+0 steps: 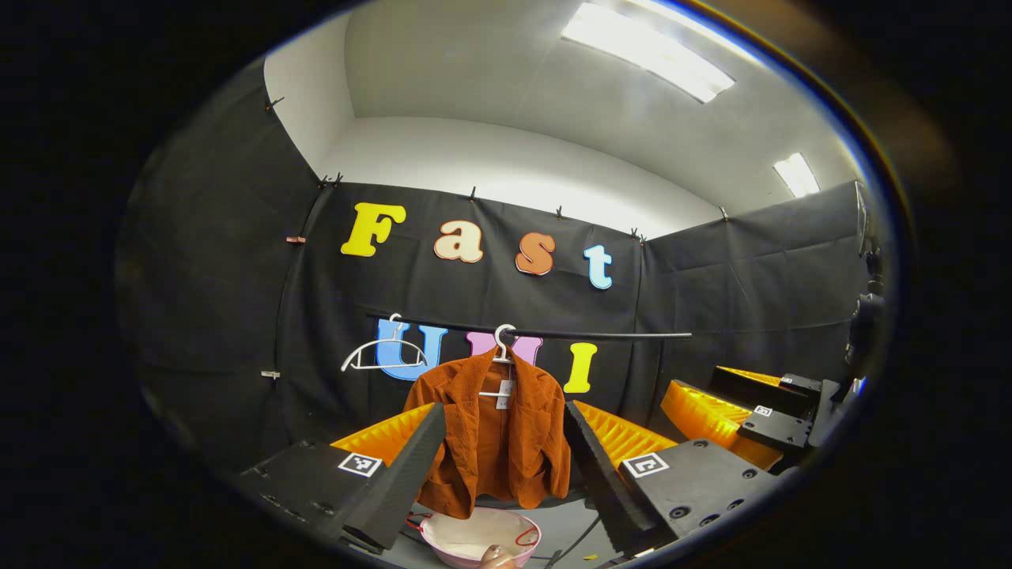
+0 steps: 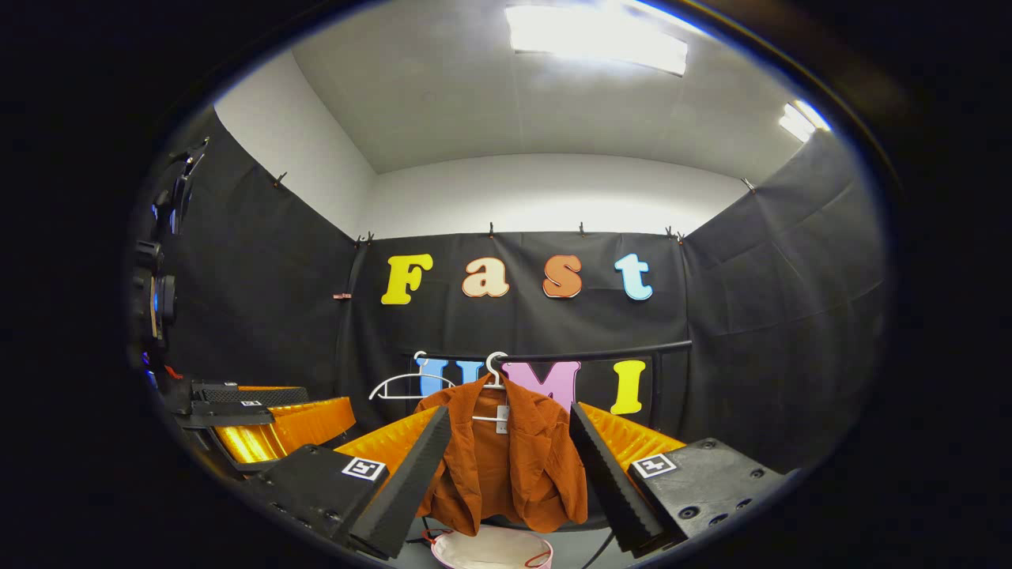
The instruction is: Grasp the clothes on the hanger with both hands and then place them into the laundry hamper below.
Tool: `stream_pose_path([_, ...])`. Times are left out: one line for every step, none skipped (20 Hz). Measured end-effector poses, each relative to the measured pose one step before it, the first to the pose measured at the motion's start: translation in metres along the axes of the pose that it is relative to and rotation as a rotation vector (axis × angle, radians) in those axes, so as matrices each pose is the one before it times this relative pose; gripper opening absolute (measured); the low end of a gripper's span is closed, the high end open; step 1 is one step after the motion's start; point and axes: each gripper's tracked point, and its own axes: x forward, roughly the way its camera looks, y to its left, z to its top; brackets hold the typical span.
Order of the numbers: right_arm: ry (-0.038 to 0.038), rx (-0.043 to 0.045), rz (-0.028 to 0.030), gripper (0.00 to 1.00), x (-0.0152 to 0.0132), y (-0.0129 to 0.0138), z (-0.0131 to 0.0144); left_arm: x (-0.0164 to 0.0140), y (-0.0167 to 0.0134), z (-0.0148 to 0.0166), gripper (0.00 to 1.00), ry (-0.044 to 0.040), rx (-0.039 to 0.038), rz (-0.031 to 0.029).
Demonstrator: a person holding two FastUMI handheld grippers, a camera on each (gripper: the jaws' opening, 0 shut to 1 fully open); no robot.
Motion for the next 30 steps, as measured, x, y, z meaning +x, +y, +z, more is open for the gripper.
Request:
stream_pose_path([0.00193,-0.00091,-0.00496,0.96,0.00026,-0.00038,-0.00087,-0.00018,0.00132,0.00117,0.94,0.00027,-0.00276,-0.00140])
stream_pose_path([0.00246,-0.00135,-0.00552,0.96,-0.00056,0.00015,-0.00116,-0.00079,0.00305,-0.00174,0.94,0.00255,-0.00236,0.00036])
stream_pose_path([0.00256,-0.00141,-0.00725,0.96,-0.00077,0.00101,-0.00111,-0.00028,0.00236,0.00009,0.94,0.00274,-0.00278,-0.00532])
stream_pose_path([0.00354,-0.00115,-0.00663,0.96,-0.00013,0.00090,-0.00102,0.00129,0.00131,-0.00048,0.95,0.00076,-0.00513,-0.00657])
stream_pose_path([0.00443,-0.00133,-0.00746,0.96,-0.00029,0.00121,-0.00195,0.00003,0.00224,-0.00048,0.95,0.00241,-0.00518,-0.00657])
stream_pose_path([0.00265,-0.00204,-0.00793,0.96,-0.00093,0.00051,-0.00167,-0.00007,0.00161,-0.00059,0.95,0.00407,-0.00500,-0.00979])
stream_pose_path([0.00352,-0.00191,-0.00828,0.96,0.00035,0.00122,-0.00250,-0.00033,0.00127,-0.00029,0.95,0.00296,-0.00278,-0.01285])
stream_pose_path([0.00060,-0.00149,-0.00721,0.97,-0.00196,0.00178,0.00032,0.00057,0.00165,-0.00232,0.94,0.00358,-0.00006,-0.01041])
stream_pose_path([0.00172,-0.00151,-0.00580,0.97,0.00045,0.00192,-0.00129,-0.00014,0.00256,0.00042,0.94,0.00220,0.00222,-0.00549])
stream_pose_path([0.00107,-0.00088,-0.00279,0.97,-0.00010,0.00278,-0.00211,0.00019,0.00221,-0.00240,0.94,0.00314,0.00249,-0.00433])
stream_pose_path([0.00521,-0.00079,-0.00079,0.97,0.00028,0.00242,-0.00181,0.00041,0.00230,-0.00140,0.94,0.00710,0.00156,0.00150])
stream_pose_path([0.00766,-0.00108,-0.00001,0.97,0.00022,0.00148,-0.00259,0.00057,0.00216,-0.00125,0.94,0.00379,-0.00015,0.00208])
stream_pose_path([0.00574,-0.00279,0.00092,0.97,0.00216,0.00185,-0.00232,0.00146,0.00087,-0.00017,0.94,0.00292,-0.00049,-0.00245])
stream_pose_path([0.00355,-0.00455,-0.00172,0.97,0.00219,-0.00002,-0.00129,0.00197,-0.00039,-0.00036,0.94,-0.00018,-0.00129,-0.00474])
stream_pose_path([0.00184,-0.00390,-0.00299,0.97,0.00395,-0.00156,-0.00168,0.00233,0.00141,0.00067,0.94,-0.00390,-0.00272,-0.00031])
stream_pose_path([0.00343,-0.00108,-0.00088,0.97,0.00321,0.00016,-0.00169,0.00320,0.00199,-0.00048,0.94,-0.00226,-0.00392,0.00084])
stream_pose_path([0.00106,0.00061,0.00046,0.97,0.00421,0.00024,-0.00212,0.00395,0.00132,0.00036,0.94,-0.00081,-0.00439,0.00085])
stream_pose_path([-0.00029,0.00054,-0.00121,0.97,0.00527,-0.00024,-0.00190,0.00533,0.00107,-0.00206,0.94,-0.00079,-0.00410,-0.00090])
stream_pose_path([-0.00140,0.00029,-0.00226,0.97,0.00698,-0.00171,-0.00299,0.00575,0.00105,-0.00168,0.94,0.00153,-0.00242,-0.00311])
stream_pose_path([0.00066,0.00084,-0.00049,0.97,0.00643,-0.00147,-0.00395,0.00740,0.00099,-0.00300,0.94,0.00175,0.00027,-0.00123])
stream_pose_path([0.00309,0.00004,0.00156,0.97,0.00846,-0.00075,-0.00464,0.00757,0.00283,-0.00144,0.94,0.00058,0.00314,0.00424])
stream_pose_path([0.00454,-0.00224,0.00127,0.97,0.01121,-0.00142,-0.00591,0.00844,0.00301,-0.00146,0.94,-0.00245,0.00463,0.00638])
stream_pose_path([0.00356,-0.00342,0.00032,0.97,0.01118,-0.00310,-0.00577,0.00948,0.00320,-0.00143,0.94,-0.00345,0.00455,0.00471])
stream_pose_path([-0.00010,-0.00099,0.00080,0.97,0.01173,-0.00283,-0.00595,0.01135,0.00249,-0.00431,0.94,0.00133,0.00434,0.00372])
stream_pose_path([-0.00218,0.00427,0.00352,0.97,0.01423,-0.00270,-0.00574,0.01107,0.00226,-0.00277,0.94,-0.00211,0.00600,0.00473])
stream_pose_path([-0.00150,0.00882,0.00881,0.97,0.01550,-0.00104,-0.00597,0.01315,0.00299,-0.00298,0.94,-0.00365,0.00901,0.00461])
stream_pose_path([-0.00081,0.01006,0.01229,0.97,0.01624,-0.00087,-0.00594,0.01453,0.00330,-0.00088,0.94,-0.01033,0.00980,0.00806])
stream_pose_path([0.00886,0.00672,0.01058,0.97,0.01610,-0.00259,-0.00774,0.01501,0.00342,-0.00231,0.94,-0.00455,0.00456,0.00941])
stream_pose_path([0.01637,0.00192,0.01204,0.97,0.01626,-0.00383,-0.00982,0.01555,0.00239,-0.00411,0.94,0.00769,-0.00187,0.00679])
stream_pose_path([0.00660,-0.00256,0.01355,0.97,0.01665,-0.00378,-0.00701,0.01736,0.00023,-0.00660,0.94,0.00784,-0.00318,0.00256])
